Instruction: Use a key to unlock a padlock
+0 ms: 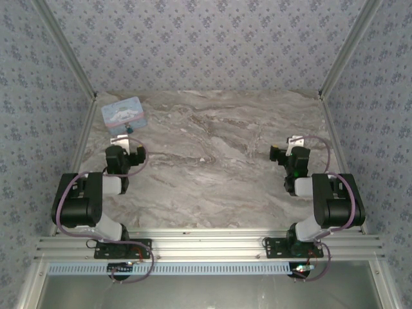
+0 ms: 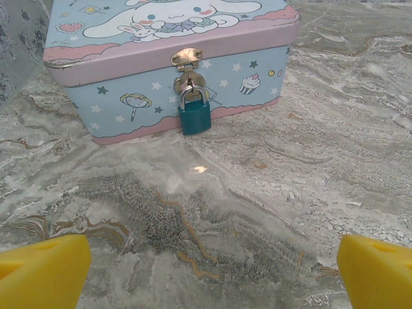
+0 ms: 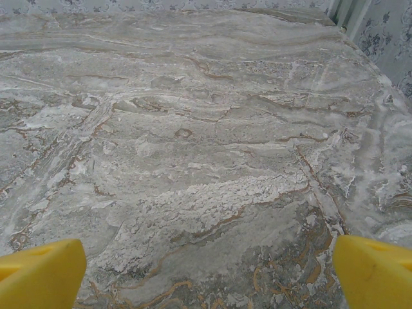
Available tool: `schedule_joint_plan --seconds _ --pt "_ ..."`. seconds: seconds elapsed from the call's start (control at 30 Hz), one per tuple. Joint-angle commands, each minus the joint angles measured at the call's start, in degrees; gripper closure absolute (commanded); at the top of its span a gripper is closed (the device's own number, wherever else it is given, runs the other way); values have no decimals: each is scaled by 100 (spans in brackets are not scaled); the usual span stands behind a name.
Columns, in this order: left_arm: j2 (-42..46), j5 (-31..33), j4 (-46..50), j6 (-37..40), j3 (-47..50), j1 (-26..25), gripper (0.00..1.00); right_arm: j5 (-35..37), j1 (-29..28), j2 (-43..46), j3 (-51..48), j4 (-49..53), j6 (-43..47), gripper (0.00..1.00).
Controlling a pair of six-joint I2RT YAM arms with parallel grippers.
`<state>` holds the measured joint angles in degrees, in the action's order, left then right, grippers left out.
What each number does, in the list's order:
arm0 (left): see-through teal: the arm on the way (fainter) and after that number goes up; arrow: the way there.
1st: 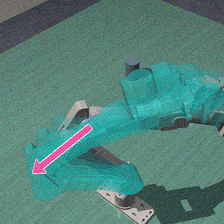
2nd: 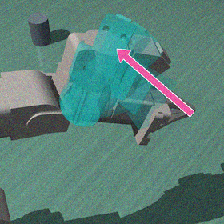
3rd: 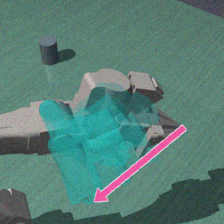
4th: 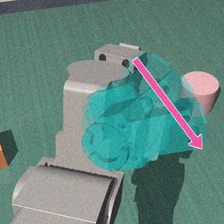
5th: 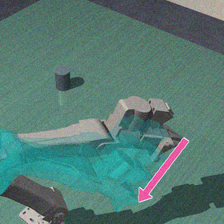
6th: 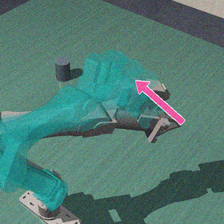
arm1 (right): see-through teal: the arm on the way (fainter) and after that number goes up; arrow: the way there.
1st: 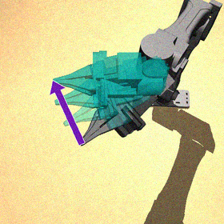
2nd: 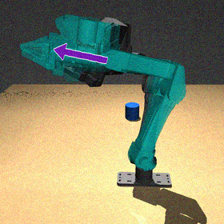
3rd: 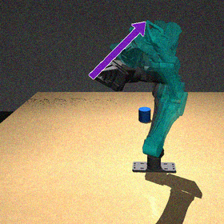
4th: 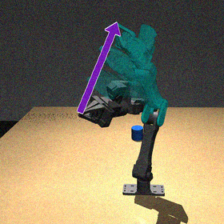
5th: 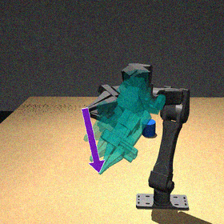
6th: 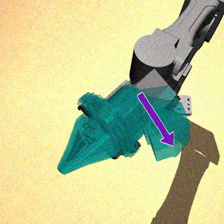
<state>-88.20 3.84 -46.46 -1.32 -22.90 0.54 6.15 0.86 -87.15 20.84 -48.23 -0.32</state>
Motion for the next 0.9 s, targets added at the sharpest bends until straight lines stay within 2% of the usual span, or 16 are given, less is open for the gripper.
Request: schedule_joint_plan --seconds 0.0,0.47,0.63,0.7,0.8,0.87 --pt "31 -83 -13 9 -82 17 2 -26 16 -24 85 15 111 0" --pt "31 -92 -13 0 -85 21 2 -44 27 -21 95 24 111 0" --pt "101 -416 255 -37 -214 152 2 -166 12 12 64 -2 185 0" --pt "189 -397 622 -36 -388 149 2 -272 -75 84 91 118 331 0" --pt "345 -301 2189 -162 -1157 162 2 -139 -95 229 34 91 312 0" --pt "339 -270 2967 -245 -1639 166 2 -17 -161 478 123 465 346 0"
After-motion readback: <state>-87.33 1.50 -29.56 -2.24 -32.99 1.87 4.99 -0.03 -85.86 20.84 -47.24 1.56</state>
